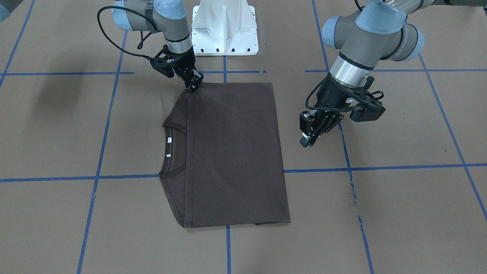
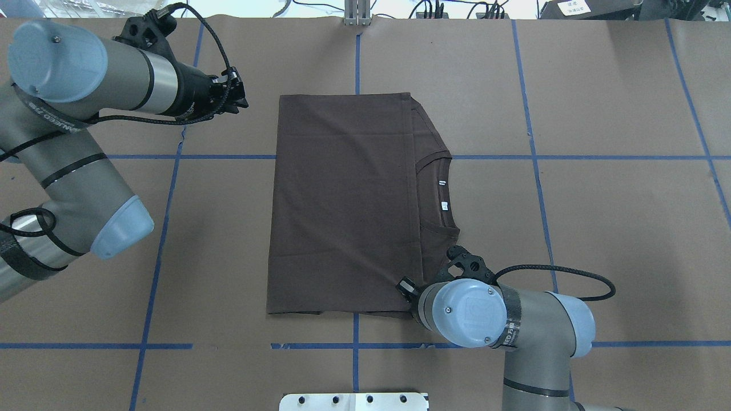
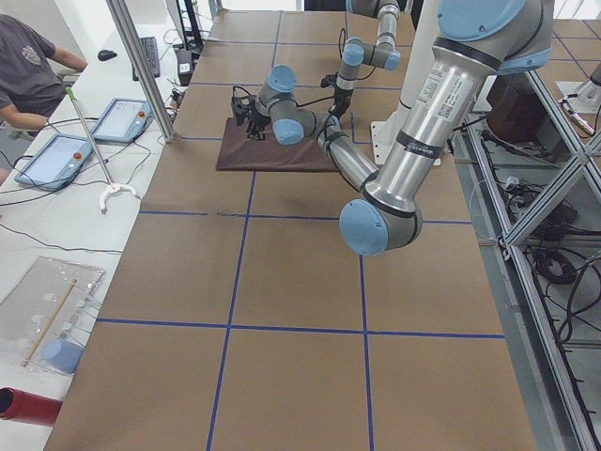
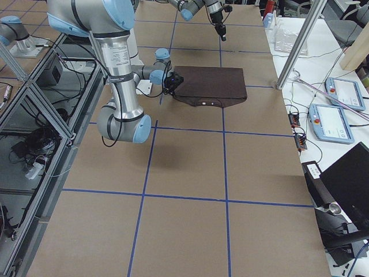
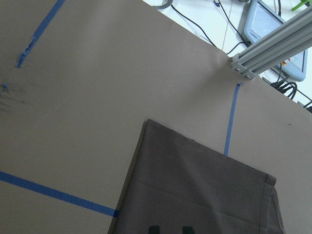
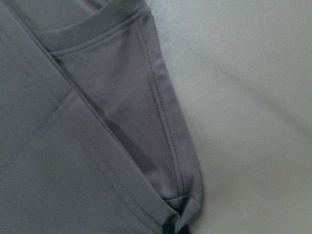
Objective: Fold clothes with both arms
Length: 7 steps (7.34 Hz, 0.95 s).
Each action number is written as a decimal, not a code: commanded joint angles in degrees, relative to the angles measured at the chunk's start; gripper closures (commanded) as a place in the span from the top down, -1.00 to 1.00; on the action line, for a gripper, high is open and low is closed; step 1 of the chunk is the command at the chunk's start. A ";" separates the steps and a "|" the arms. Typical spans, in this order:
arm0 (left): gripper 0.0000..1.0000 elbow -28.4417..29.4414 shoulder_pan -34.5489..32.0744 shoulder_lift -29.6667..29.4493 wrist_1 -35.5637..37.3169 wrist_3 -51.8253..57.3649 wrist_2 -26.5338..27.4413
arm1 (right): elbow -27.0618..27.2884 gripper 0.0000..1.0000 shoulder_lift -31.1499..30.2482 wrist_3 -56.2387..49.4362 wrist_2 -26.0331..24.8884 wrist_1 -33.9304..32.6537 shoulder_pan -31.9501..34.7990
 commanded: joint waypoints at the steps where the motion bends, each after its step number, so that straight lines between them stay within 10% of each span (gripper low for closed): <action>1: -0.44 -1.65 0.06 0.00 1.90 -0.61 -0.01 | 0.51 -1.00 0.02 -0.19 0.26 -0.07 0.18; 7: -0.26 -11.14 24.90 10.52 2.43 -26.95 17.03 | 5.78 -1.00 -3.41 -0.37 1.41 0.11 0.45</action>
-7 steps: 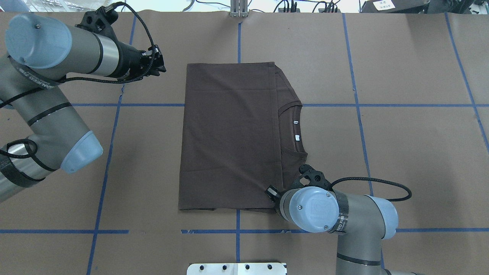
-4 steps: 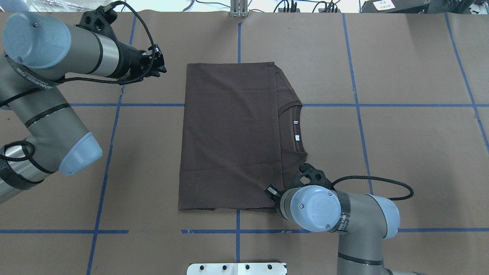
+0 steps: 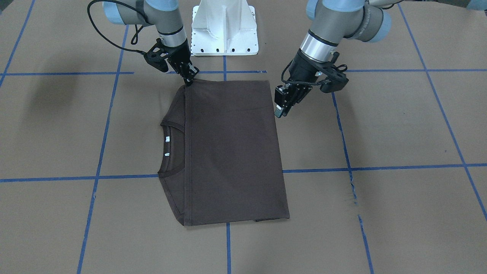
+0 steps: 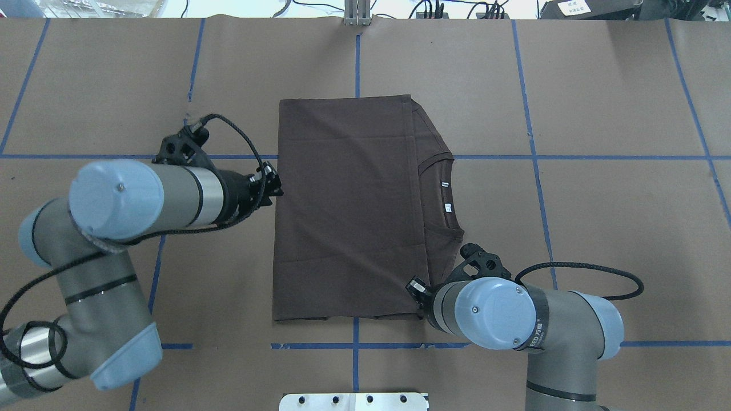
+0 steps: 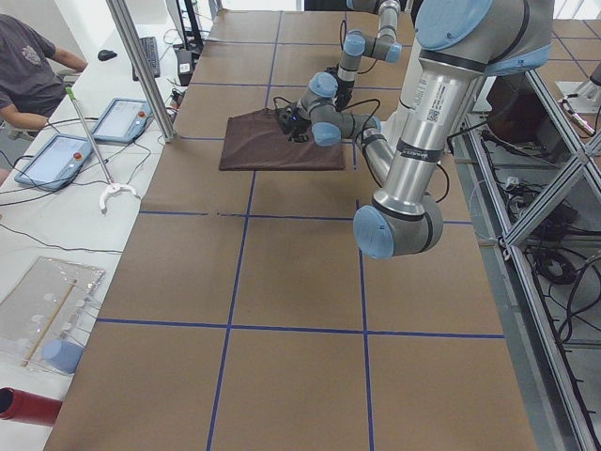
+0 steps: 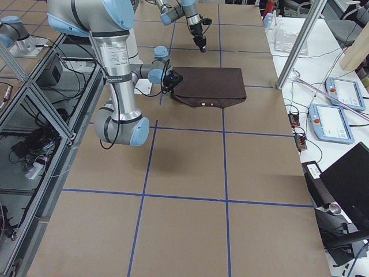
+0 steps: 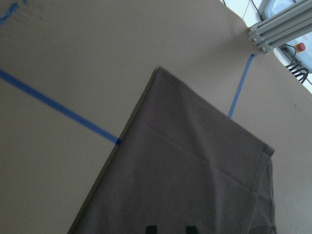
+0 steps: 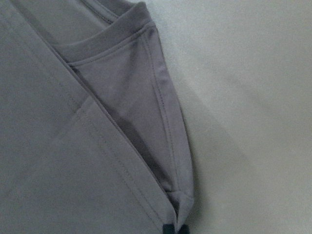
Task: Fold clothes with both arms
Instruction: 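Bring the left gripper to the shirt's other near corner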
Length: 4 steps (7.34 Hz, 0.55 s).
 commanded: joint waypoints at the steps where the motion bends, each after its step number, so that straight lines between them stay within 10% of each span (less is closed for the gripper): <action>1: -0.23 -1.77 9.62 4.82 0.08 -8.60 5.55 | 0.60 -1.00 -0.21 -0.01 0.44 0.07 0.03; 4: -0.08 -0.63 15.97 7.10 0.16 -11.53 8.21 | 0.86 -1.00 -0.12 -0.01 0.35 0.07 0.03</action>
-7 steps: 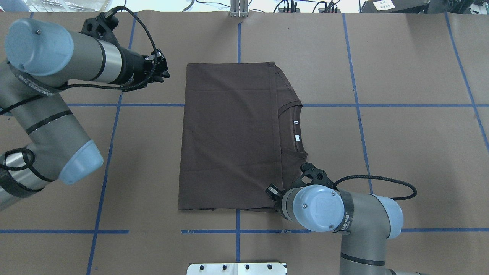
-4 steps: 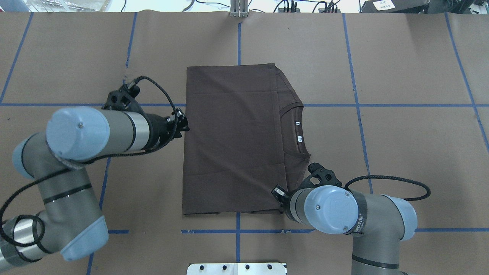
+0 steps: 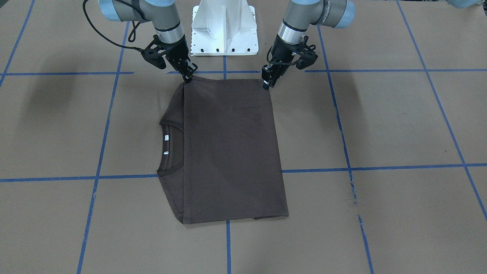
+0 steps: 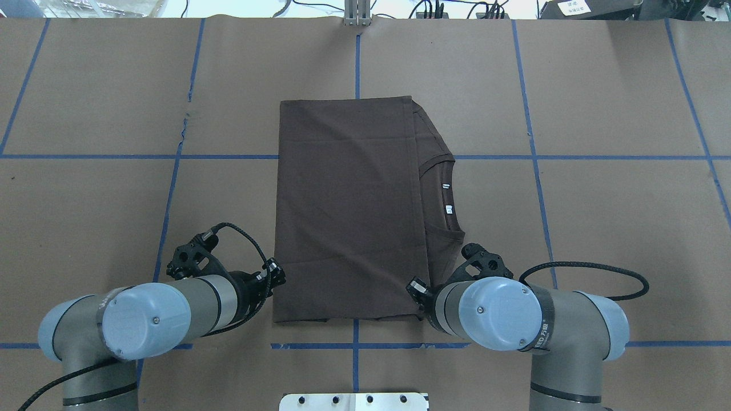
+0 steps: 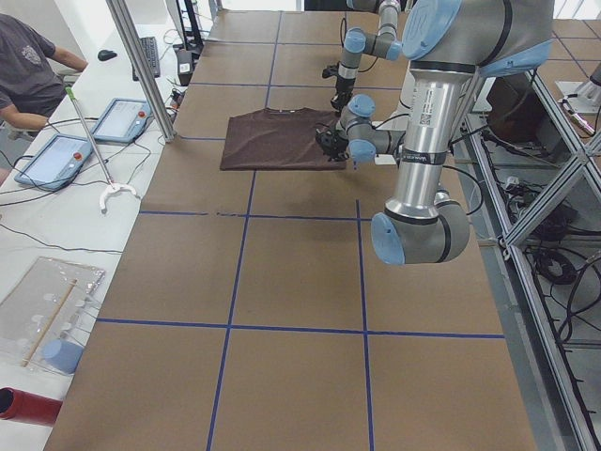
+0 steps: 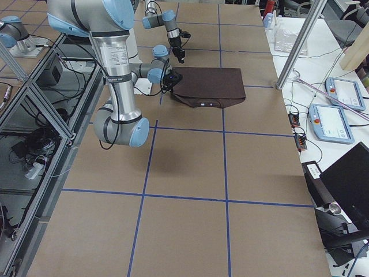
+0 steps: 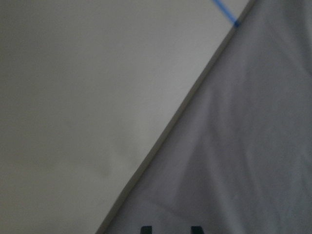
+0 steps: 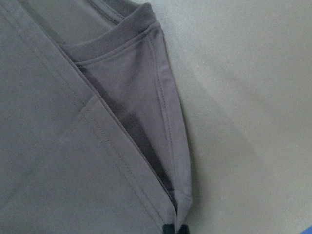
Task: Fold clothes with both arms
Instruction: 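Bring the left gripper to the shirt's other near corner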
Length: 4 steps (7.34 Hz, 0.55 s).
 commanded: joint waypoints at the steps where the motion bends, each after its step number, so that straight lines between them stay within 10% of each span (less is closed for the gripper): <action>1: -0.05 0.48 3.32 1.58 0.01 -1.00 0.43 | 0.03 -1.00 0.07 0.00 -0.09 0.00 0.00; 4: -0.06 1.44 4.21 0.97 0.01 -0.91 0.43 | 0.03 -1.00 0.07 0.00 -0.09 0.00 0.18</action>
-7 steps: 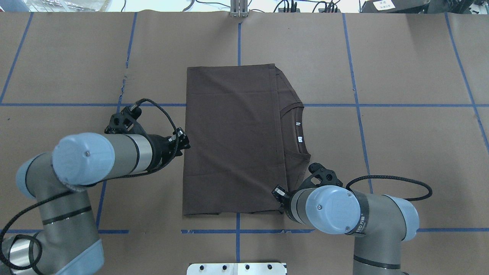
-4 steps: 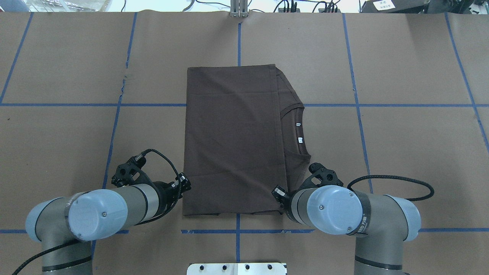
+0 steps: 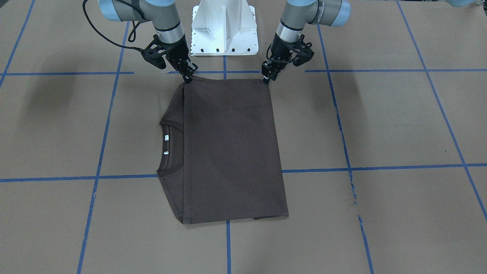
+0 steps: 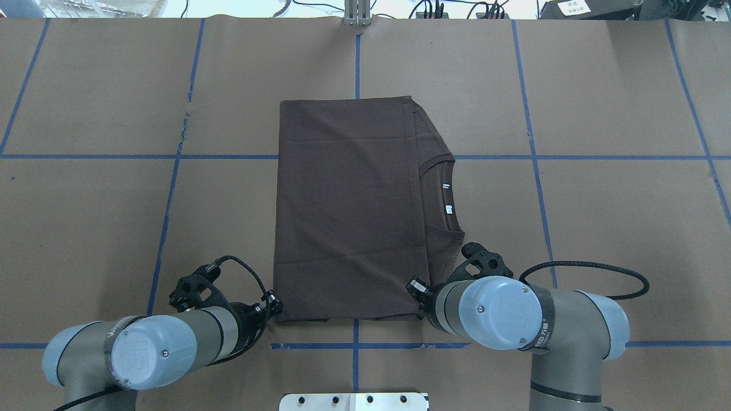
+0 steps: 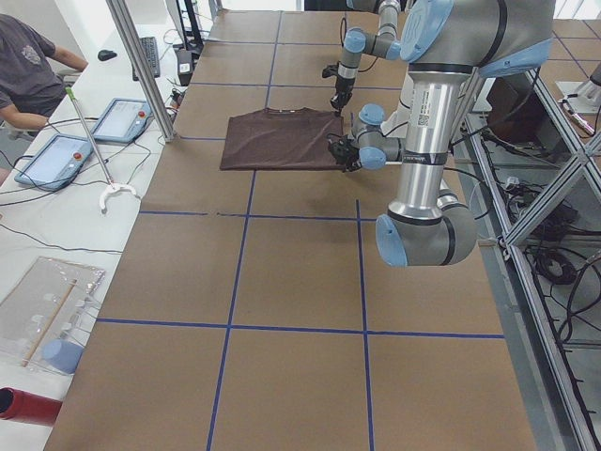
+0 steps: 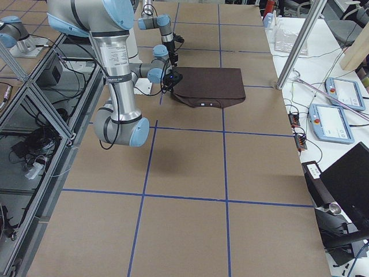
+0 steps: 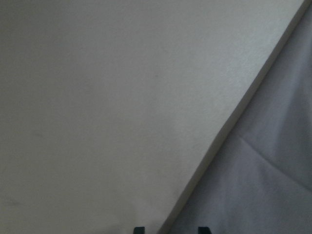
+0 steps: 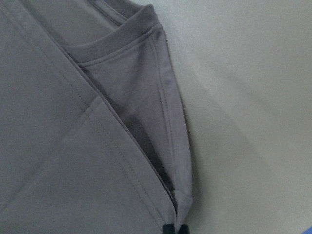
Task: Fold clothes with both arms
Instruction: 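Bring the left gripper to the shirt's other near corner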
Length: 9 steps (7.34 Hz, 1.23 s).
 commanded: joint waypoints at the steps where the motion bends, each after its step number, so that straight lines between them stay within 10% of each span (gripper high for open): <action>1: -0.07 0.38 0.30 -0.37 0.00 0.10 0.01 | 0.00 -1.00 0.03 0.03 0.00 0.00 0.05; 9: -0.36 0.99 0.38 -1.60 1.32 0.90 0.09 | 0.00 -1.00 -0.50 -0.05 -0.09 -0.09 0.31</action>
